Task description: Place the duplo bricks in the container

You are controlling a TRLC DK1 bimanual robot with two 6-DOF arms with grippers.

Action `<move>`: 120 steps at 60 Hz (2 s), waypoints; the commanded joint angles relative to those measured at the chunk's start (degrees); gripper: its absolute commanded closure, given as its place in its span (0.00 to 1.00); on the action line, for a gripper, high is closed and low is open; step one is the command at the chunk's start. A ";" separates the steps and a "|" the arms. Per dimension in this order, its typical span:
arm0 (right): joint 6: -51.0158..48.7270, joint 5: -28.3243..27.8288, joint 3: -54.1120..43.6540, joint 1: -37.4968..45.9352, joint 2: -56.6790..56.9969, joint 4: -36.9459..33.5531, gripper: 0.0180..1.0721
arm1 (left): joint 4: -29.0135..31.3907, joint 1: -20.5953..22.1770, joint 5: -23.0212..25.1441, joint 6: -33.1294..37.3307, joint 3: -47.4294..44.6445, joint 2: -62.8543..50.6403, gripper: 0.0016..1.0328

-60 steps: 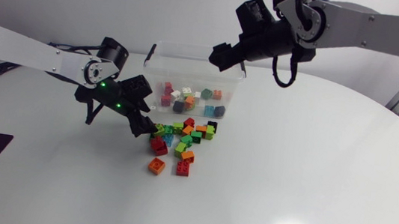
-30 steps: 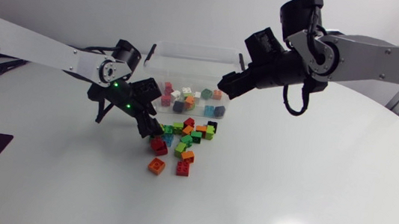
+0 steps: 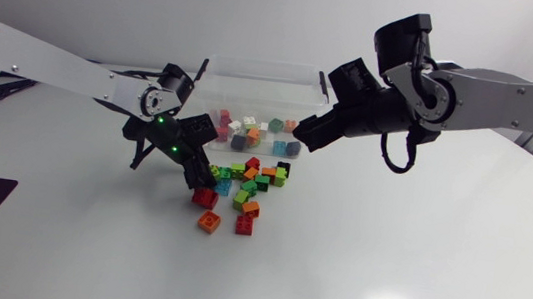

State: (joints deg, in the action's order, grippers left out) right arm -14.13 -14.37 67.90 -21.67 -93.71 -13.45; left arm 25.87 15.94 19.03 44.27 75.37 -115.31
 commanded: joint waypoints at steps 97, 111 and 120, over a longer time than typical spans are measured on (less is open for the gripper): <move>-21.64 -2.86 8.04 -0.74 -18.88 -12.65 0.11 | 9.11 3.74 0.75 -6.04 3.90 18.71 0.71; -26.91 -2.86 12.79 -2.06 -24.06 -15.20 0.11 | 8.85 4.09 0.84 -8.15 6.80 19.33 0.71; -29.20 -2.86 16.56 -2.15 -26.87 -15.99 0.11 | 6.04 3.74 1.10 -10.70 7.95 19.33 0.71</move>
State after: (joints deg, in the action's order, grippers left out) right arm -40.75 -16.75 82.00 -23.59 -118.30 -28.53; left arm 32.80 19.94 19.40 35.75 81.30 -97.65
